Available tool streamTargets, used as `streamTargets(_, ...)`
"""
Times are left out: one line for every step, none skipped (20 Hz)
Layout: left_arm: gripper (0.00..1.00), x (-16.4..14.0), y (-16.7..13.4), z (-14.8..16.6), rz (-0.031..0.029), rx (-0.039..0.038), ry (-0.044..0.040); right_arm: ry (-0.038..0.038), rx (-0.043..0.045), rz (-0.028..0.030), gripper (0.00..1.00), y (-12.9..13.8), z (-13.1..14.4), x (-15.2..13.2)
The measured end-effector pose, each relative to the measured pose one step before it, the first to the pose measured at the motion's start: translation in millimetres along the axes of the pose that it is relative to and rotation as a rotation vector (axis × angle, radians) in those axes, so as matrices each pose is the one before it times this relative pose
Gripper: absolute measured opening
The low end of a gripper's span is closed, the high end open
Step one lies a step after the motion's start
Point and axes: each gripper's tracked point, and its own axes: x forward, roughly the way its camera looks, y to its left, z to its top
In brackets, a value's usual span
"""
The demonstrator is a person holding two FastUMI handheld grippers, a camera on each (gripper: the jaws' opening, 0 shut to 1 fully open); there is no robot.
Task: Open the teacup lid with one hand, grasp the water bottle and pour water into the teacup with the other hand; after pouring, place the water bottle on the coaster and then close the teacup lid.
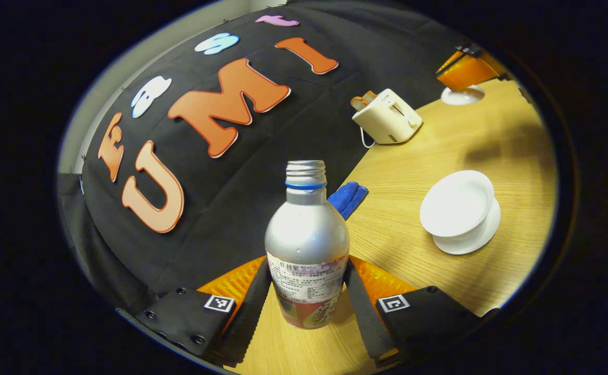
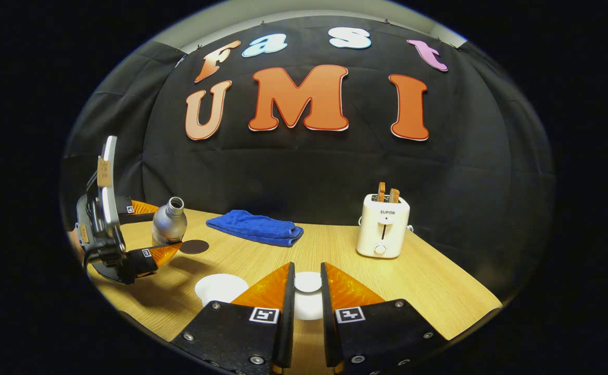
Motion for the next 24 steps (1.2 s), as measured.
streamTargets(0.82,2.46,-6.14,-0.75,-0.01379,0.01409,0.00177,-0.00254,0.00325,0.00042,0.25,0.14,1.20,-0.83)
streamTargets(0.82,2.40,-4.11,-0.58,-0.01052,0.01402,0.00431,-0.00290,0.00063,-0.00165,0.25,-0.34,0.09,-0.23)
streamTargets(0.82,0.49,-1.72,1.95,-0.01327,0.02018,-0.00160,-0.00221,-0.00146,-0.00123,0.25,-0.19,0.55,-0.33)
streamTargets(0.80,2.67,-0.77,0.63,-0.00504,0.02621,0.00095,-0.00190,-0.00348,-0.00176,0.25,0.18,0.22,-0.92)
streamTargets(0.84,-0.97,-0.45,-0.46,-0.00034,0.02573,-0.00602,-0.00219,-0.00207,-0.00054,0.25,-0.21,0.06,-0.54)
streamTargets(0.84,1.89,-1.15,0.37,-0.00216,0.02645,0.00059,-0.00206,-0.00140,-0.00230,0.25,-0.50,0.23,-0.75)
streamTargets(0.84,-1.22,2.96,-2.57,-0.00367,0.02497,0.00203,0.00000,-0.00050,-0.00150,0.25,-0.49,-0.50,-0.13)
streamTargets(0.84,0.13,1.33,-0.47,-0.00463,0.02693,0.00213,0.00043,-0.00097,-0.00276,0.25,-0.72,-0.63,0.06)
streamTargets(0.80,0.15,1.81,-0.03,-0.00065,0.03187,0.00300,-0.00014,-0.00246,-0.00505,0.25,-1.48,0.00,-0.41)
streamTargets(0.84,1.04,3.42,0.69,0.00376,0.03524,-0.00464,0.00008,-0.00200,-0.00161,0.25,-0.67,-0.77,-0.71)
streamTargets(0.84,1.33,2.88,0.94,0.00465,0.03644,-0.00335,-0.00217,0.00075,-0.00217,0.25,-0.46,0.26,-0.55)
streamTargets(0.84,0.68,3.53,0.79,0.00491,0.03335,-0.00616,0.00191,0.00162,0.00484,0.25,0.29,-0.36,-0.31)
streamTargets(0.80,-0.58,1.69,-0.27,0.00397,0.02803,-0.00439,-0.00040,0.00203,-0.00161,0.25,-0.23,0.41,-0.55)
streamTargets(0.84,-0.25,2.05,1.00,0.00127,0.02575,-0.00408,-0.00215,-0.00164,-0.00470,0.25,-1.98,0.35,0.46)
streamTargets(0.84,-0.30,2.04,3.19,0.00349,0.02934,-0.00593,-0.00075,-0.00273,-0.00471,0.25,-1.49,-0.03,0.03)
streamTargets(0.84,2.06,0.01,2.34,0.00062,0.02651,-0.00335,-0.00042,-0.00138,-0.00165,0.25,0.00,-0.20,-0.10)
streamTargets(0.84,2.12,0.65,2.51,0.00206,0.03075,-0.00521,-0.00101,0.00064,0.00026,0.25,0.46,-0.01,-0.37)
streamTargets(0.81,1.86,-1.12,2.00,-0.00045,0.02780,-0.00426,-0.00007,-0.00020,0.00014,0.25,0.46,0.83,-0.56)
streamTargets(0.84,0.66,0.36,1.36,-0.00090,0.02967,-0.00452,-0.00103,-0.00283,-0.00044,0.25,0.41,0.00,-0.62)
streamTargets(0.81,1.95,0.21,1.80,0.00274,0.02916,-0.00334,0.00024,-0.00394,-0.00283,0.25,-0.55,-0.64,-0.11)
streamTargets(0.88,0.72,0.96,0.00,0.00016,0.02691,-0.00300,0.00036,-0.00347,0.00139,0.25,0.64,-0.51,0.16)
streamTargets(0.81,1.60,0.08,0.71,0.00182,0.02388,-0.00329,0.00003,-0.00274,-0.00124,0.25,0.27,0.09,-1.03)
streamTargets(0.81,-0.30,0.51,-0.33,0.00135,0.02463,-0.00298,0.00156,-0.00183,0.00132,0.25,0.63,-0.47,-0.50)
streamTargets(0.88,2.12,0.42,1.06,0.00502,0.02400,-0.00406,-0.00060,-0.00188,-0.00097,0.25,0.23,-0.35,0.49)
